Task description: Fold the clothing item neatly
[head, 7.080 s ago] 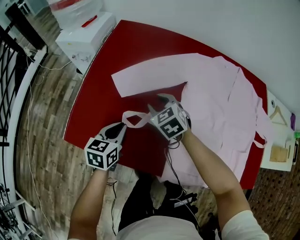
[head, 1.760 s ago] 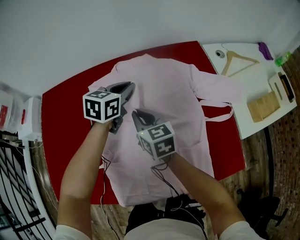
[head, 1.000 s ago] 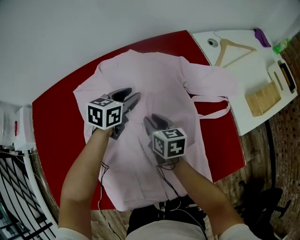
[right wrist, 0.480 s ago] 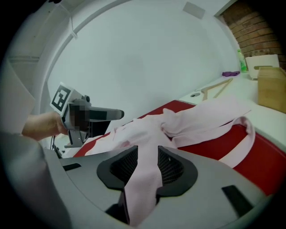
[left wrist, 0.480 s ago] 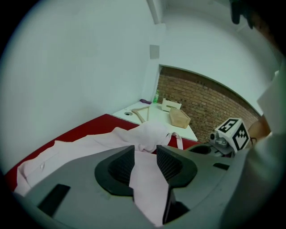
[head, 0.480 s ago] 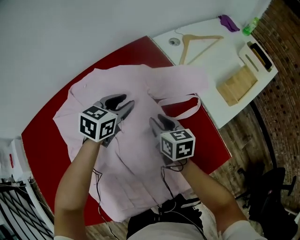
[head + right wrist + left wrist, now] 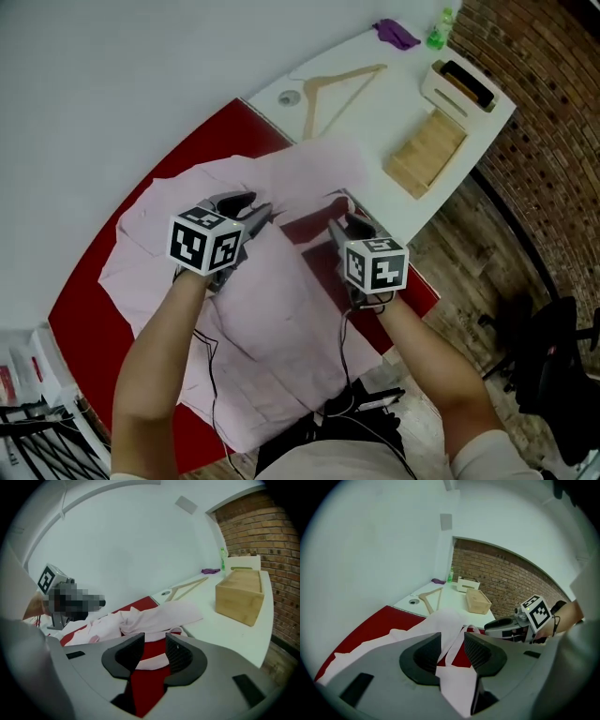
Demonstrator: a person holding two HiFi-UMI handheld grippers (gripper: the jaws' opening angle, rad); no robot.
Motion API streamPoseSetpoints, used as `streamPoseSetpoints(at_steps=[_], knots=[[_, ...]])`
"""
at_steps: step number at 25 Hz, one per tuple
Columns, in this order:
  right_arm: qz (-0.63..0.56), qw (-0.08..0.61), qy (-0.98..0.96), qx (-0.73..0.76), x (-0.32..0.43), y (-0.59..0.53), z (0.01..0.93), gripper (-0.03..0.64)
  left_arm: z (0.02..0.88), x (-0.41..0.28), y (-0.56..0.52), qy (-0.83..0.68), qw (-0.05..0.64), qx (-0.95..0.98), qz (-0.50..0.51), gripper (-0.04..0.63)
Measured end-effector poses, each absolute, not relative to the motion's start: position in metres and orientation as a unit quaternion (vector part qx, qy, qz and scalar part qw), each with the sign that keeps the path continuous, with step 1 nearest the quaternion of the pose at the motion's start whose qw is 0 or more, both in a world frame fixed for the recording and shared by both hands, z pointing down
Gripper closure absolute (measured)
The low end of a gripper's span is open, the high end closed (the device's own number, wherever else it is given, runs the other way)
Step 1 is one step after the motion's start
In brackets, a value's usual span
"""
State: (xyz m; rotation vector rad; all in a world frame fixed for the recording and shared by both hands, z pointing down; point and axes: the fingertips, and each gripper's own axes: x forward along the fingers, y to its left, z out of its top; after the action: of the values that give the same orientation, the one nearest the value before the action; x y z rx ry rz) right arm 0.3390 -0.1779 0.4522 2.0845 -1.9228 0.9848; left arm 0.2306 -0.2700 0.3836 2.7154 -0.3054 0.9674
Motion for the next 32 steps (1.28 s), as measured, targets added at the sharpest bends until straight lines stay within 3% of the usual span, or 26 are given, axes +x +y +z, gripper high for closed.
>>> streamPoseSetpoints(at_steps=[12,23,32], knots=[[0.260,0.134,-0.603,0.742,0.394,-0.174,0.416,0.495,0.349,0.250,-0.246,-0.053,0.061,0.936,0.343,0.451],[0.279,0.168,-0.608,0.725,0.446,-0.225,0.482,0.488,0.384,0.347,-0.312,-0.067,0.066,0.916,0.391,0.449],[0.317,0.212,-0.609,0.696,0.439,-0.230,0.498,0.488,0.434,0.441,-0.317,-0.032,0.058,0.895,0.440,0.440]])
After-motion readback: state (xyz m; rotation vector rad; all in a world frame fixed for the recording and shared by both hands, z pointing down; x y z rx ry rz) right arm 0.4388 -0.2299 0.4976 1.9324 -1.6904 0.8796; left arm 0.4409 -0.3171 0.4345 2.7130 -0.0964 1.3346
